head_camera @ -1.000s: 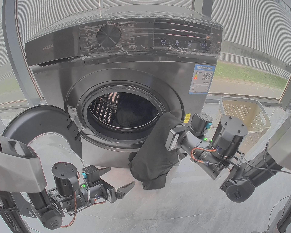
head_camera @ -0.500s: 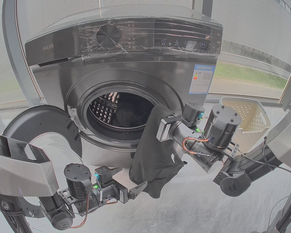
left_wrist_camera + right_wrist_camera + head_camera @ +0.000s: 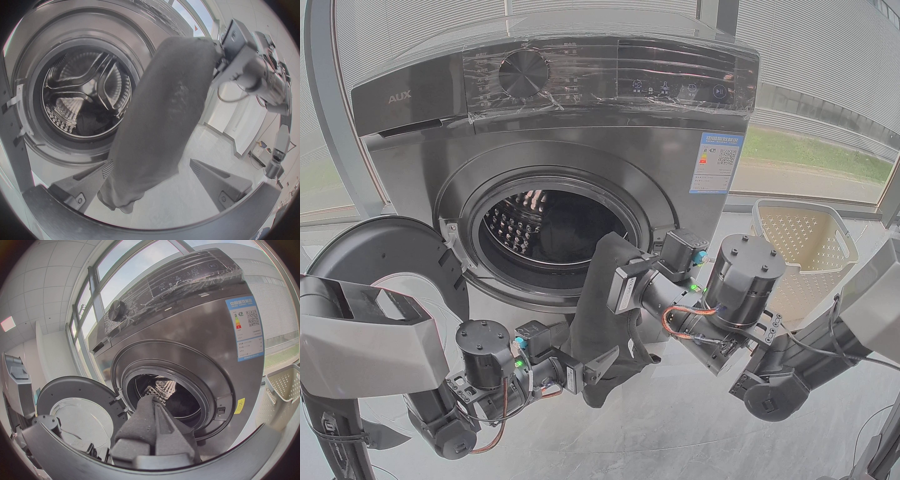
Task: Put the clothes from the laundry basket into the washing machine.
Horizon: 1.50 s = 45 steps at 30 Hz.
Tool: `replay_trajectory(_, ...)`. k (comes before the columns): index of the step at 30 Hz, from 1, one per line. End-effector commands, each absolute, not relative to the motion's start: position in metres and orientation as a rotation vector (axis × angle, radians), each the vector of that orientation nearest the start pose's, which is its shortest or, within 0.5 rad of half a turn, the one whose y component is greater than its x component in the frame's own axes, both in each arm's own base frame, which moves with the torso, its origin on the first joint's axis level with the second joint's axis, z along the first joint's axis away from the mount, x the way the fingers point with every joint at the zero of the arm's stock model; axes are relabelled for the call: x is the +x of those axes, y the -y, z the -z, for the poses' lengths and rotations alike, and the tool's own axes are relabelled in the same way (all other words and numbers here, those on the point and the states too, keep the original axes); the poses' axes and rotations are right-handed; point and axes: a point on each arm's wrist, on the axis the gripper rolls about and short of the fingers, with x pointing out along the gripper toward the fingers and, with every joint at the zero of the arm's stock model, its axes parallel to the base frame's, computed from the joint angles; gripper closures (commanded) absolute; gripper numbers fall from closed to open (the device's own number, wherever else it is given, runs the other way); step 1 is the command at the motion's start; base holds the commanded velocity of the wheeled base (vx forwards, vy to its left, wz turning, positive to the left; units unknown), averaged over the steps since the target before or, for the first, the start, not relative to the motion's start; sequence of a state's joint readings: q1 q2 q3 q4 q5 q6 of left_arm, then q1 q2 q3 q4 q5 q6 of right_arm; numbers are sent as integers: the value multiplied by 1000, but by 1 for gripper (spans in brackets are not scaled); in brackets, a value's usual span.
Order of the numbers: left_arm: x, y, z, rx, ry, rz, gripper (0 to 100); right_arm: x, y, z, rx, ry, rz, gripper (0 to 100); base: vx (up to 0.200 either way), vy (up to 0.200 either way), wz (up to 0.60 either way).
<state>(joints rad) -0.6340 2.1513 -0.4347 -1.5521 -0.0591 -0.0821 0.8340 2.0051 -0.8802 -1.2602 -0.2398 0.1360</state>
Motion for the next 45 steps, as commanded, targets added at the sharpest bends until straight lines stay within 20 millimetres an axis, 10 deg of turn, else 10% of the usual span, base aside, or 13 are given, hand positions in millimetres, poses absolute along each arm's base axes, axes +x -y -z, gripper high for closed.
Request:
replay_trajectory(1,261,184,-66,-56,-123,665,0,249,-273,-151,188,54,-613,100,0,0,0)
replay_trajectory(9,262,183,-95,-84,-17,678,0,240,-276,-134,166,14,-636,100,0,0,0)
replay_trajectory(26,277,192,-89,-79,-3,723,0,231,-281,-128,163,-6,-665,100,0,0,0)
replay_trajectory(27,278,193,-89,-80,0,723,100,231,-281,-128,163,-6,-665,100,0,0,0)
replay_trajectory(45,274,188,-99,-82,23,713,100,230,-279,-121,170,-15,-663,100,0,0,0)
